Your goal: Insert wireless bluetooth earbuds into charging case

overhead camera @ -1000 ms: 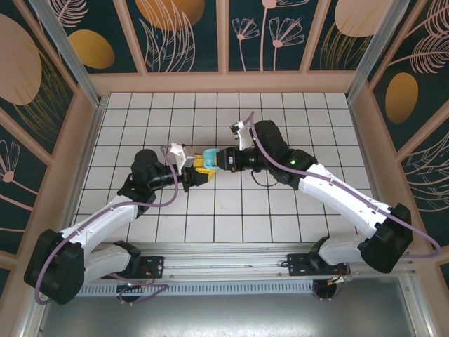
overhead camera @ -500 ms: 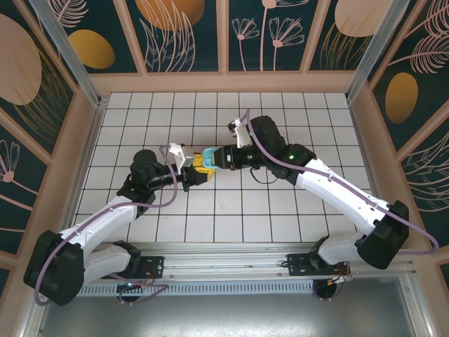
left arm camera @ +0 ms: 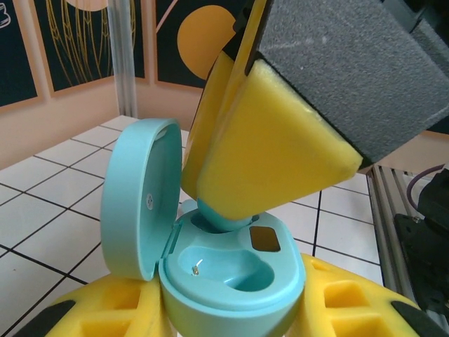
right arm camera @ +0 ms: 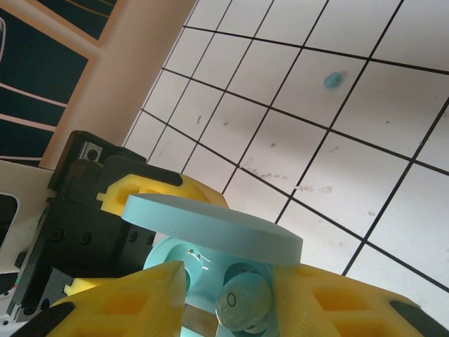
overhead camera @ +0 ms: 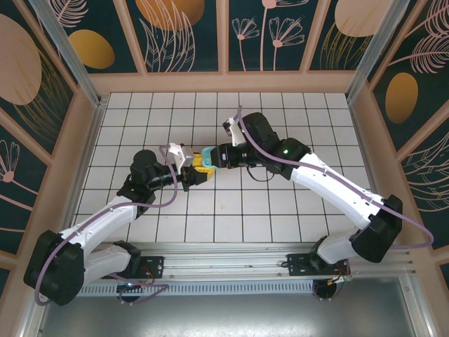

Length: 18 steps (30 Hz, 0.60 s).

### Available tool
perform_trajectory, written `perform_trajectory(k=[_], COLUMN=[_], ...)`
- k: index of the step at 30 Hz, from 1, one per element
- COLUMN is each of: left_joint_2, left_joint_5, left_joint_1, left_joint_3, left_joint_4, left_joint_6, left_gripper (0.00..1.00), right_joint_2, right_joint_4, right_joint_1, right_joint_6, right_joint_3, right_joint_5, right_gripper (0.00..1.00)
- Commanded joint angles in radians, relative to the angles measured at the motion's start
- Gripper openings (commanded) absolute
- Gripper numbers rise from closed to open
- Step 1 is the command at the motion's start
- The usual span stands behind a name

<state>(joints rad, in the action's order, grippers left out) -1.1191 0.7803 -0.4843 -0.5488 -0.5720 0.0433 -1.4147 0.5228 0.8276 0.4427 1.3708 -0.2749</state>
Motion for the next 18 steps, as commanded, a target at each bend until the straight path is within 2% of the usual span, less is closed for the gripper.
perform_trajectory(k=[1, 6, 18], left_joint_2=[0.028, 0.022, 0.015], left_joint_5=[0.08, 0.08, 0.083], left_joint_1=[-0.008, -0.008, -0.008], left_joint_3=[0.001, 0.001, 0.004], left_joint_4=[-0.074, -0.075, -0.079], left_joint_6=[-0.011, -0.014, -0.015], left_gripper=[0.0, 0.0, 0.0], right_joint_2=[-0.035, -0.043, -0.083], right_joint_4=[0.053, 0.072, 0.094], right_joint_1=[0.004, 0.01, 0.02], right_joint_6=[-0.034, -0.045, -0.066], right_joint_3=[0.049, 0.081, 0.127], right_joint_5=[0.109, 0.151, 0.158], right_gripper=[0.38, 0.39, 0.42])
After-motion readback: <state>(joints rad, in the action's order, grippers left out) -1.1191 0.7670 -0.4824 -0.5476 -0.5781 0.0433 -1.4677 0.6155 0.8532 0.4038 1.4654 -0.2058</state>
